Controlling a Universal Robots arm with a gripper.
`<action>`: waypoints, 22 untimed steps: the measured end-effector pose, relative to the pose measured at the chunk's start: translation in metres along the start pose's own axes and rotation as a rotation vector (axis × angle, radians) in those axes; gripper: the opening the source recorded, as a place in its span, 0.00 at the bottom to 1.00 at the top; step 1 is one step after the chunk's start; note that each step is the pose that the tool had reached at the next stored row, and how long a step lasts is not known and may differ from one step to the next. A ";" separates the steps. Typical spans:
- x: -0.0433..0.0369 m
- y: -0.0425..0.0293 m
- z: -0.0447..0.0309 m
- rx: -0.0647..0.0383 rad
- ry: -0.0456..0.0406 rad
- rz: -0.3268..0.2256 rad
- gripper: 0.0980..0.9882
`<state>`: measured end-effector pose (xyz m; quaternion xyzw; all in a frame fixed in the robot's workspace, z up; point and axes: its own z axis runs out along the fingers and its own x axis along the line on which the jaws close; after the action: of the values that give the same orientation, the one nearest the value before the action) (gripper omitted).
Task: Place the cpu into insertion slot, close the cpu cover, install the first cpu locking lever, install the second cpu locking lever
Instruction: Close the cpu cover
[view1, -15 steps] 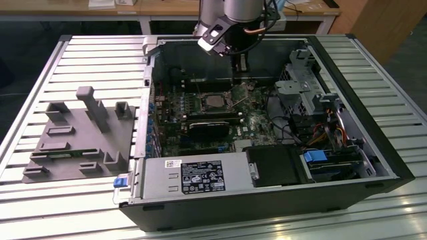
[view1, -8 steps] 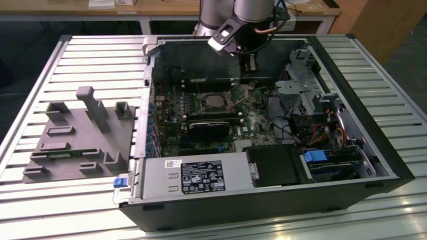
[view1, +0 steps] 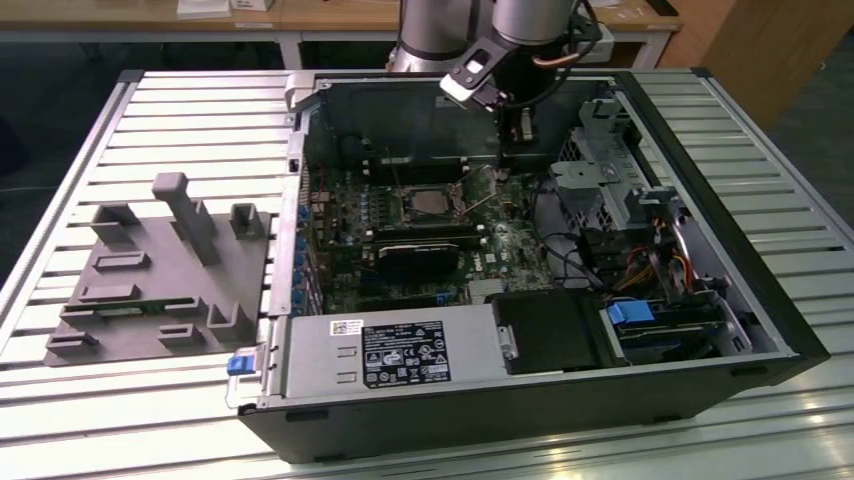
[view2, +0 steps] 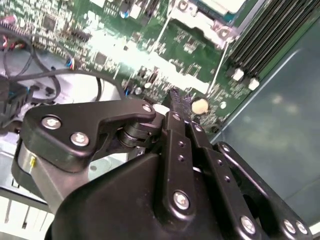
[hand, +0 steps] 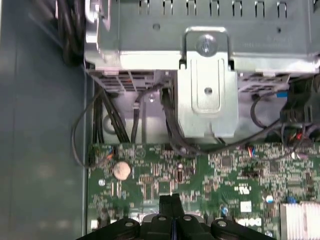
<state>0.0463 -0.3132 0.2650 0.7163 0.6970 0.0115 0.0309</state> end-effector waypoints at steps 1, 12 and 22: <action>0.0001 0.0020 0.0003 0.000 0.0001 0.000 0.00; 0.0005 0.0059 0.0105 0.000 -0.0002 0.004 0.00; 0.0008 0.0055 0.0211 0.000 -0.0030 0.012 0.00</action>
<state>0.0530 -0.3132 0.2443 0.7206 0.6925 0.0105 0.0317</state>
